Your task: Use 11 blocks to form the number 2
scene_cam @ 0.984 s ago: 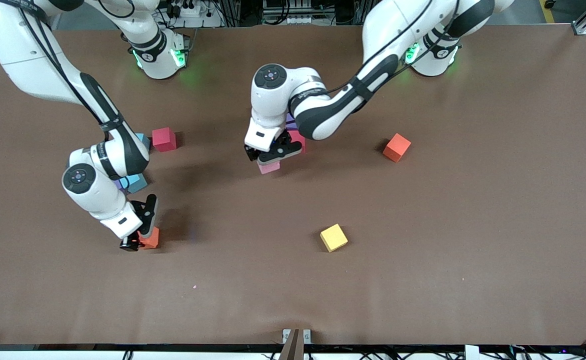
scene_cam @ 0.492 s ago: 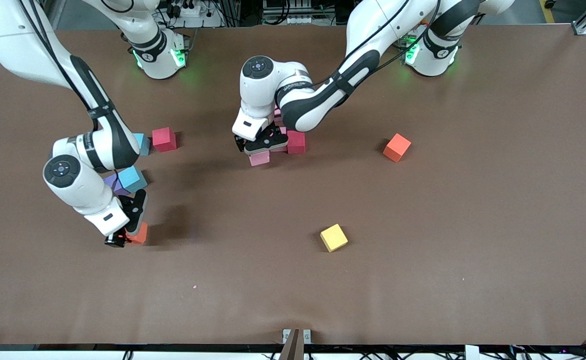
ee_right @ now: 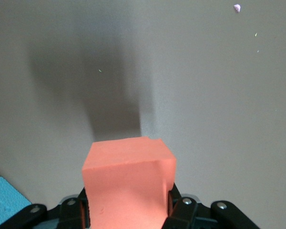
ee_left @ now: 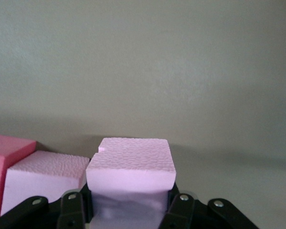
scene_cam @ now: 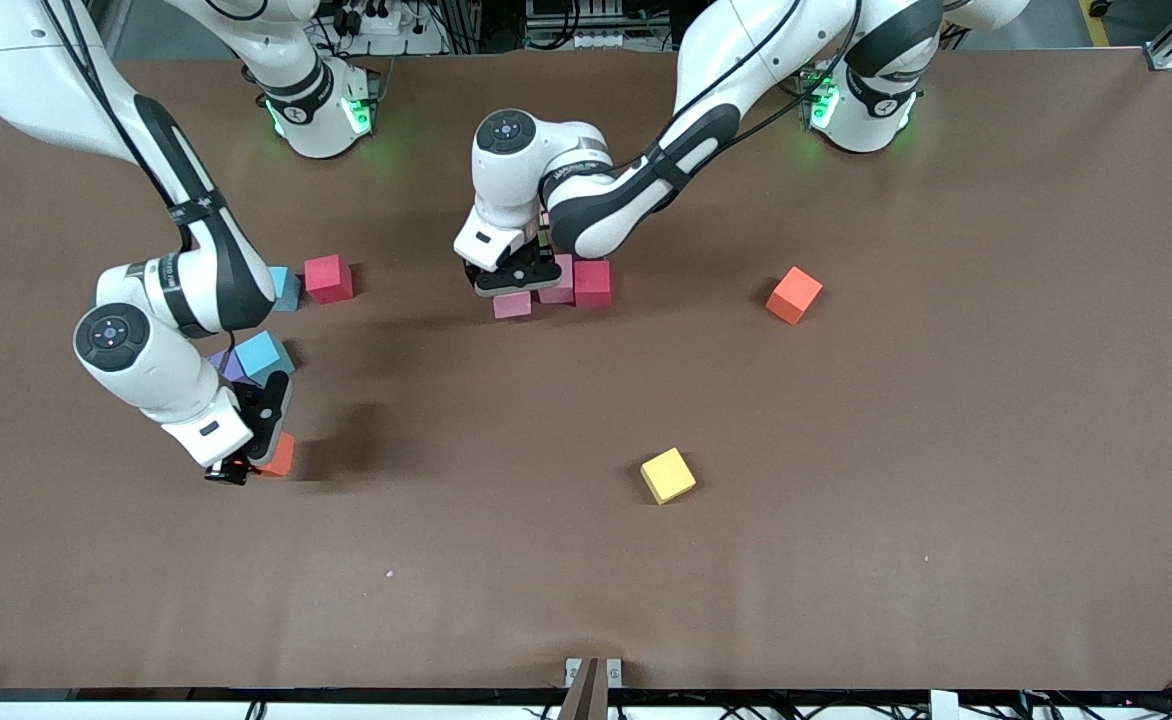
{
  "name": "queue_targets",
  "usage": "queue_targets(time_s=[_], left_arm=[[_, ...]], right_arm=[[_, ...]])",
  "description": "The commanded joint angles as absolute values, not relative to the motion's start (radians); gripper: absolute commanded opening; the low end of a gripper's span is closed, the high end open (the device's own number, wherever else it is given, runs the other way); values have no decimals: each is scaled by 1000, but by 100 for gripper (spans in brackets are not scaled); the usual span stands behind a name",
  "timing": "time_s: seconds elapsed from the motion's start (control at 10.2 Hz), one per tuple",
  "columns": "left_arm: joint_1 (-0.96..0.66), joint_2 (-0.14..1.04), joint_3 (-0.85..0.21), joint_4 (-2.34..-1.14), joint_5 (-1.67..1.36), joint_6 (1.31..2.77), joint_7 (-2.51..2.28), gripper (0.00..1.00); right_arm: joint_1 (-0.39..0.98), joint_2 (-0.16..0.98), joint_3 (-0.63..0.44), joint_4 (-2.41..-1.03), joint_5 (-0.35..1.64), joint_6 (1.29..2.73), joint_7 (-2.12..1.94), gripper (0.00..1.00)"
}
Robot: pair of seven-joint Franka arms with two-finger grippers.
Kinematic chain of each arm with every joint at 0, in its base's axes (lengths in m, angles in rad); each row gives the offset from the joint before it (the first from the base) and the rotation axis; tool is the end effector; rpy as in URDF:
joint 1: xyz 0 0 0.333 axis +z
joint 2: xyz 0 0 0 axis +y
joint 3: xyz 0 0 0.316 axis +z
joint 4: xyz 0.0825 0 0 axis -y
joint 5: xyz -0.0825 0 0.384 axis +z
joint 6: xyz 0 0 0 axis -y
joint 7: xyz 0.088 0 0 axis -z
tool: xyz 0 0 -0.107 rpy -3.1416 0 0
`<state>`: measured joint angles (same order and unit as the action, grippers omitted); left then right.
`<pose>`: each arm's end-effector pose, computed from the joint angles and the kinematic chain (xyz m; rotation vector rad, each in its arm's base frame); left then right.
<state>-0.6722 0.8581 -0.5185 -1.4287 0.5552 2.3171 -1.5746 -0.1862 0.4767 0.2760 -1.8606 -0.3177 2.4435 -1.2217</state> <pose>0.3576 -0.6467 0.2401 2.9772 0.3230 0.1312 0.6504 0.0452 0.2825 2.1814 2.0419 0.0912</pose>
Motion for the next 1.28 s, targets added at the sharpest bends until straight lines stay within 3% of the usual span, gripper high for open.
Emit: queue_targets(time_s=[0.0,1.18], left_arm=[[-692,868,-508,-1405,548,2319,-1549,3],[-693,862,-488,-1401,337,2319,-1808,2]], right_arm=[[-189,439,276,-1888,-307,2442,-1253,26],[-202,440,275,-1914,-307,2465,-1422,27]])
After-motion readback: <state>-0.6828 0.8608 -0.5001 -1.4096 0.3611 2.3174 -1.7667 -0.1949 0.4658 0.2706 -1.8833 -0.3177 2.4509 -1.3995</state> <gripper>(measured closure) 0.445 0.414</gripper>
